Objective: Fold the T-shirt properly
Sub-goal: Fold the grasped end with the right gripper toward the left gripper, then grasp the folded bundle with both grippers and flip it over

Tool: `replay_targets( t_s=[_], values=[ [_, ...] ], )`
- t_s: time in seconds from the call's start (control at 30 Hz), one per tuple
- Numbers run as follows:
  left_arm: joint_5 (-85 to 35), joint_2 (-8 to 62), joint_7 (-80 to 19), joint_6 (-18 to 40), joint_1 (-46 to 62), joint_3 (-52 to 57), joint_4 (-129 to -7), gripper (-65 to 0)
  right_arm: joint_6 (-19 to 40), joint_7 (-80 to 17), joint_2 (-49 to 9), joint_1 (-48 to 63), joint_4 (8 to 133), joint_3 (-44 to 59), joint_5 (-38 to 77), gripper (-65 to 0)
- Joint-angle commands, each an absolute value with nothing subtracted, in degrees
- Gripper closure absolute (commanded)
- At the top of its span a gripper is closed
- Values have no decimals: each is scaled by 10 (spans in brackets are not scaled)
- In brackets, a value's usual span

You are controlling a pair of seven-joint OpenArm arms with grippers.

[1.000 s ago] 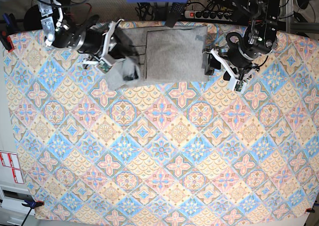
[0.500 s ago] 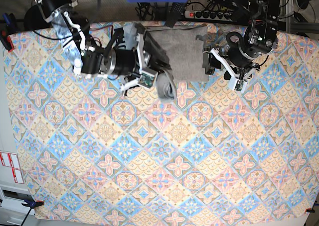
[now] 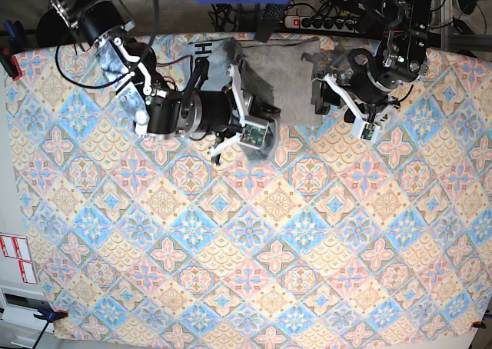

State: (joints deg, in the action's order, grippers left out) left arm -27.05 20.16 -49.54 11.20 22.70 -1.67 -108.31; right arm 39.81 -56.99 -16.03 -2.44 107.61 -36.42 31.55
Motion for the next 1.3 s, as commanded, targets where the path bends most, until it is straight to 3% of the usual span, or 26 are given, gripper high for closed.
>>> replay_targets(
  t_s=[0.0,0.2,0.47,0.8,1.27],
  values=[
    [-273,206,-487,113,225,-16,-1091,-345,400,-552,-157,-31,1085,-362,329,-64],
    [-273,206,-490,113,225,-18,-1091,-345,400,-552,-159,-31,1085,-270,253,-213],
    [-273,206,-491,113,225,-19,-1092,-345,400,-553,-160,-2,1010,-230,95,-198],
    [-273,206,-491,113,225,-20,-1092,-345,400,-513,-161,22,931,-301,89,-165],
    [-273,205,-490,113,222,-24,-1091,-345,400,-518,-161,29,1001,-411,90,-165]
  ],
)
